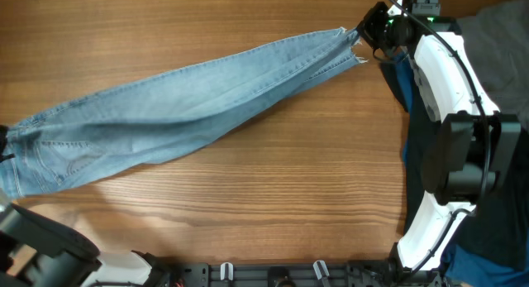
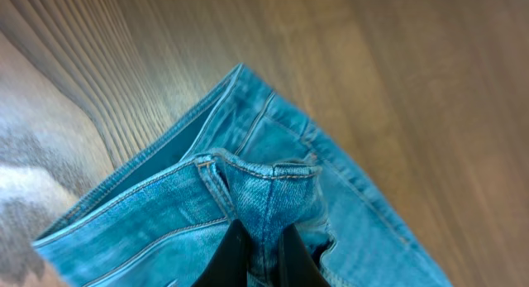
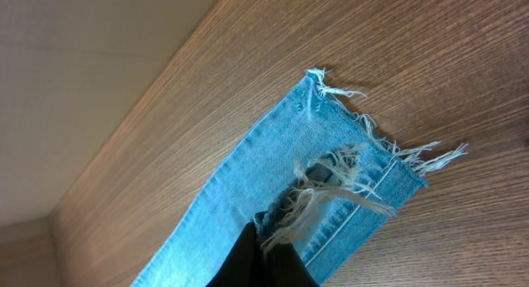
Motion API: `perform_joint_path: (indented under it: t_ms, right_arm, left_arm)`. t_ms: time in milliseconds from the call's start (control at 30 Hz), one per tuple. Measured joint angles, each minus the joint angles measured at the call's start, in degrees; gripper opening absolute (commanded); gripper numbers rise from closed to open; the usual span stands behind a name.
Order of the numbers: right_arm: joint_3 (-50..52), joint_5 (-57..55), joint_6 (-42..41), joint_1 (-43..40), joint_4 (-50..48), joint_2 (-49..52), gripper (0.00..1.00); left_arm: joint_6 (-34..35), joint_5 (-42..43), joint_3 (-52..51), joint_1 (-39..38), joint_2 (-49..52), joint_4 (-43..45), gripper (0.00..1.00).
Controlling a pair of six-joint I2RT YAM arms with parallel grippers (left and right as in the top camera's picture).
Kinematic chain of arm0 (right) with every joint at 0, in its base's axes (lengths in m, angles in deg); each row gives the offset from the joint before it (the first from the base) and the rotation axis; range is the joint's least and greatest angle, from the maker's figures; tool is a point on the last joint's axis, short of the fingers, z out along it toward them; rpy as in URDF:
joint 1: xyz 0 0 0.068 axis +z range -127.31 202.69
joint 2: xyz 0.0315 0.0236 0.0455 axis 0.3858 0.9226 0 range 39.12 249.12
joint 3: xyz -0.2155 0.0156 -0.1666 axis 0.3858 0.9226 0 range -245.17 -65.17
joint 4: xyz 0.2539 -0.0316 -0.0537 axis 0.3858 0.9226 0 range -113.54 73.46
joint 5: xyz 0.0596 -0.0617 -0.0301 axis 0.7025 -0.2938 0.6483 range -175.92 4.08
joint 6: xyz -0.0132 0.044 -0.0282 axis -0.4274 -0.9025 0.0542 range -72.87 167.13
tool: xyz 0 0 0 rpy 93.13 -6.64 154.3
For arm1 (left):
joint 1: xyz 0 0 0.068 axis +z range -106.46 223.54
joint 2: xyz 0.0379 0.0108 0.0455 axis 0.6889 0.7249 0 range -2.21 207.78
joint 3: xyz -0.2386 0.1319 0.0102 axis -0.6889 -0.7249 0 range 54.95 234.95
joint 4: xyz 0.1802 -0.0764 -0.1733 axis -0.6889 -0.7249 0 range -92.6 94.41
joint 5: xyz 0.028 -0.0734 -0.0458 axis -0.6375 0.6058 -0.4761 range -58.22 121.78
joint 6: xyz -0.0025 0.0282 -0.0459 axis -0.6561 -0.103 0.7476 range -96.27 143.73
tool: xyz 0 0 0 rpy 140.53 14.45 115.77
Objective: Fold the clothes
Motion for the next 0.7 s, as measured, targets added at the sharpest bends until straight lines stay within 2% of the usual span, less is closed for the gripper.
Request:
perform_joint_path:
  t_ms: [133, 233, 367, 467, 500, 533, 567, 600, 633, 667, 700]
  right_arm:
    - [0.0, 1.1, -0.2, 0.0, 0.4, 0.0, 0.04]
    - [-0.1, 2.9, -0.2, -0.1, 5.6, 0.0, 0.04]
    - [-0.1, 3.5, 0.0, -0.1, 8.5, 0.0, 0.04]
    - [-0.1, 3.4, -1.8, -0.1, 8.1, 0.0, 0.10]
    - [-0.1, 3.3, -2.6, -0.1, 7.1, 0.0, 0.15]
    - [-0.1, 3.1, -3.7, -0.1, 4.4, 0.0, 0.36]
    - [-0.1, 2.9, -4.5, 0.1, 2.4, 0.0, 0.70]
    - [-0.1, 2.4, -5.8, 0.4, -0.3, 0.1, 0.73]
    - [-0.1, 2.1, -6.4, 0.8, -3.0, 0.3, 0.73]
    - [-0.3, 1.8, -4.3, 1.5, -8.0, 1.0, 0.73]
    - [-0.3, 1.7, -2.3, 2.2, -9.0, 1.6, 0.74]
  left_arm:
    - [0.0, -0.9, 0.1, 0.0, 4.0, -1.0, 0.04]
    - [0.0, -5.8, 0.3, 0.0, 4.0, -4.9, 0.04]
    - [0.0, -8.9, 0.3, 0.0, 4.0, -3.8, 0.04]
    - [1.1, -9.2, 0.3, 0.0, 4.0, -2.2, 0.04]
    - [2.0, -9.2, 0.3, 0.0, 4.0, -1.7, 0.04]
    - [3.2, -9.2, 0.3, 0.0, 4.0, -0.9, 0.04]
    - [4.2, -9.2, 0.3, 0.0, 4.0, 0.0, 0.05]
    - [5.3, -8.8, 0.3, 0.0, 4.0, 1.7, 0.13]
    - [5.8, -8.6, 0.3, -0.1, 4.0, 2.6, 0.15]
    - [6.6, -8.5, 0.3, 0.0, 4.0, 3.1, 0.20]
    - [6.9, -8.1, 0.3, 0.0, 4.0, 3.9, 0.25]
